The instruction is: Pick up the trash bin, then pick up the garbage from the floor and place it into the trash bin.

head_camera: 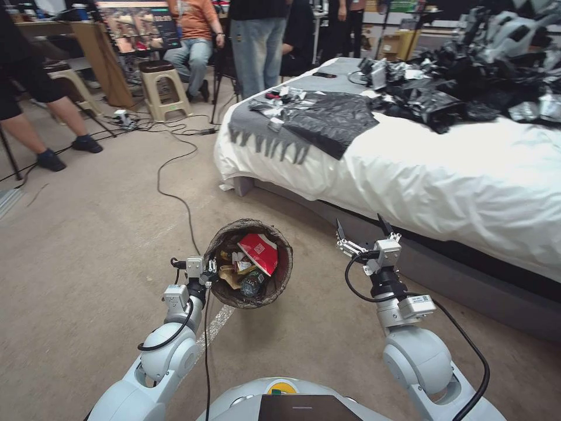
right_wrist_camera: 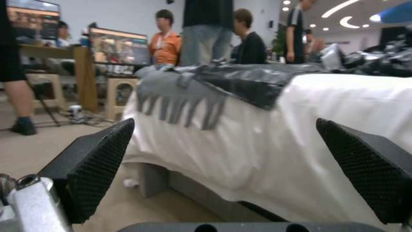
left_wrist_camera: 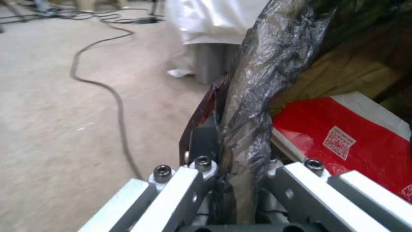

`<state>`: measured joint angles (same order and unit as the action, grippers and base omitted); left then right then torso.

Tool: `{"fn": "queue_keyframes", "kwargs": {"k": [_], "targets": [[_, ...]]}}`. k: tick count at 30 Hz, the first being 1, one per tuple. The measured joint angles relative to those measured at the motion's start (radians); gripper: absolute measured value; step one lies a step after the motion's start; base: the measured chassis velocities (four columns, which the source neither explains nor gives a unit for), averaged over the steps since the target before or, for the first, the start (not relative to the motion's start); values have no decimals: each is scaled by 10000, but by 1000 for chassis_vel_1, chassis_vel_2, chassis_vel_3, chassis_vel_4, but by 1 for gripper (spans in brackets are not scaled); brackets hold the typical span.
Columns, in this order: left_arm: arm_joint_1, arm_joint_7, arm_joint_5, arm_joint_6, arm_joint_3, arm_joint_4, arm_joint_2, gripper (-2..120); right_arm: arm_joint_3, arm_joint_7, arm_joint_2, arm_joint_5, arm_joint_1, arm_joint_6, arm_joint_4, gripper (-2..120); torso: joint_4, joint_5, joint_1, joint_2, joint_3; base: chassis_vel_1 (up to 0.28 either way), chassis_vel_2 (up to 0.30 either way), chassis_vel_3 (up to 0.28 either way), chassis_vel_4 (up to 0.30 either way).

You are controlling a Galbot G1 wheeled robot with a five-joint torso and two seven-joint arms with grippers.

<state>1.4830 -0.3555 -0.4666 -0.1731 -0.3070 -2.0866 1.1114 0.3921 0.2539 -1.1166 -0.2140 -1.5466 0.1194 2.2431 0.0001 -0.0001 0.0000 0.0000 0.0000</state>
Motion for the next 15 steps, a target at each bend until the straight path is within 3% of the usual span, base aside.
{"fn": "queue_keyframes", "kwargs": {"k": [15], "targets": [[25, -8, 46, 0, -179, -24, 60, 3, -183, 6, -81, 48, 85, -35, -63, 100, -1, 1, 0, 0, 0, 125, 124, 126, 117]]}}
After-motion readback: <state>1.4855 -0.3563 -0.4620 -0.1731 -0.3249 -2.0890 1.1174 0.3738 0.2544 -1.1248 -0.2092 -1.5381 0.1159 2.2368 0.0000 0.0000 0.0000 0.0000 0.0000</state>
